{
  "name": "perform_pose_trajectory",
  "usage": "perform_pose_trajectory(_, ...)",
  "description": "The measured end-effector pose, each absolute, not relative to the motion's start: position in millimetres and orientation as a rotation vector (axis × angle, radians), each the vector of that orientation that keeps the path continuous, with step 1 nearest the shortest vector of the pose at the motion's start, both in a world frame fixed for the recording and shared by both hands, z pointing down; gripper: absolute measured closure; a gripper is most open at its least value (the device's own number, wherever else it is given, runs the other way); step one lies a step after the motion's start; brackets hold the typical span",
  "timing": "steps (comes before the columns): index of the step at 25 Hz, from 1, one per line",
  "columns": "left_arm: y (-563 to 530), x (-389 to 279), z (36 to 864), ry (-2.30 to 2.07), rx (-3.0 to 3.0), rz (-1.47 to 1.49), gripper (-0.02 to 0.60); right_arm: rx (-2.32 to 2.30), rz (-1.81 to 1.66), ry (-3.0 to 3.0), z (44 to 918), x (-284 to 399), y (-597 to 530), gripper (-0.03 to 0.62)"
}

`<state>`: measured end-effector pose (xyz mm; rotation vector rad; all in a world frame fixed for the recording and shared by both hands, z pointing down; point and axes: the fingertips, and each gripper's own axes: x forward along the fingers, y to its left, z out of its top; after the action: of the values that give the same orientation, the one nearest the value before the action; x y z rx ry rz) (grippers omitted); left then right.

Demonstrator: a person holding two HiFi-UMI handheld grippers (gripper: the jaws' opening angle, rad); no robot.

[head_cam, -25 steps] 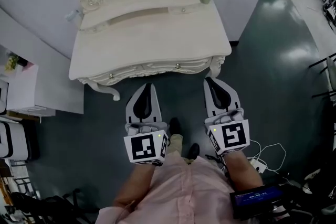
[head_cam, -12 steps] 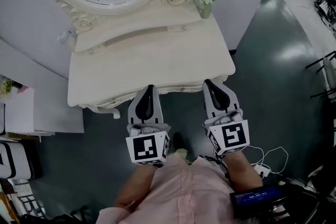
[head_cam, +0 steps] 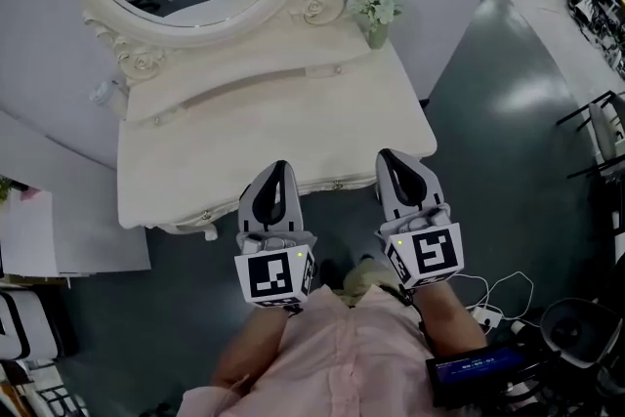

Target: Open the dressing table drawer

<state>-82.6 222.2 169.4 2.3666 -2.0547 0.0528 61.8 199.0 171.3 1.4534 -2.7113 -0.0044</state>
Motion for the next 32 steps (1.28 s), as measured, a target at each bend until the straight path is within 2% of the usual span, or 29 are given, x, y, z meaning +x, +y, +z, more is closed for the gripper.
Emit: perform_pose_trajectory(32, 17.3, -73.7, 198.5, -2.150, 2.259, 0.200, 0.560, 1.366, 0.172, -2.726, 218.5, 80.7, -21.1, 0.576)
